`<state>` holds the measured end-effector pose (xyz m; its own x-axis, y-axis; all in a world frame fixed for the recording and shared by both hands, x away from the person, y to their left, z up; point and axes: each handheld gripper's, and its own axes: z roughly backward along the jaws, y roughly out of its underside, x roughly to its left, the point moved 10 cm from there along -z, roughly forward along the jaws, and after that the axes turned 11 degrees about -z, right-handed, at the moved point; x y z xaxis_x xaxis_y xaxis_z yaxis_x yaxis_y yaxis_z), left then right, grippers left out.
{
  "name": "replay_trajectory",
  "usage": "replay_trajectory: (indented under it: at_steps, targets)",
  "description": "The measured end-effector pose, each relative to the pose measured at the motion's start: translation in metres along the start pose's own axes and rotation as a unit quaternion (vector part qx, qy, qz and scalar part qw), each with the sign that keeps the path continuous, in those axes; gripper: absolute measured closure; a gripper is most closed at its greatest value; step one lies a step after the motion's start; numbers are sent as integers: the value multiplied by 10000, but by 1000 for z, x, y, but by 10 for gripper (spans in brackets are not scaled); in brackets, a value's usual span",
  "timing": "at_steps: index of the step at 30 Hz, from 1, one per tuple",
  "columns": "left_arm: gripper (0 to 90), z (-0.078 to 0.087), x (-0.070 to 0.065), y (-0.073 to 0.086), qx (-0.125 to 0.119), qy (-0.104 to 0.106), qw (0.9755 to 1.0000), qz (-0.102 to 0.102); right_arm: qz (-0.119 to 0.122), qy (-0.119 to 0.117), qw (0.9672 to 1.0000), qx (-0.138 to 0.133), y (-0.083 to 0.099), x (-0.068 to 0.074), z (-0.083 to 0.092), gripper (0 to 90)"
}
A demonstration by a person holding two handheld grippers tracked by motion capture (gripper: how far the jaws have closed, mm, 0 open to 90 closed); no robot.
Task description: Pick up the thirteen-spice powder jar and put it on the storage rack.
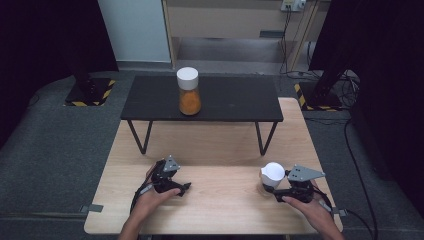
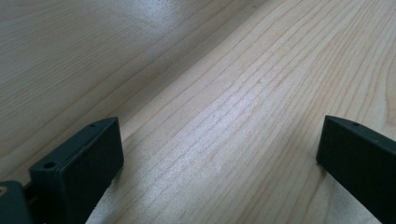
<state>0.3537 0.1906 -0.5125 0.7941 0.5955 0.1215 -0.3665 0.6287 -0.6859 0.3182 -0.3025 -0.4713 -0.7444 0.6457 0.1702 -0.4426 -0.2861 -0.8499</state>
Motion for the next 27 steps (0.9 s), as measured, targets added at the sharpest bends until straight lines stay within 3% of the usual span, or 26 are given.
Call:
replay_trajectory:
  at_steps: [14, 27]
  targets:
    - [0, 0, -1, 0, 0, -9, 10000, 8, 21, -192, 9998, -50, -24, 4, 7, 316]
    - [0, 0, -1, 0, 2, -8, 10000, 6, 180, -249, 9995, -21, -76, 10, 15, 316]
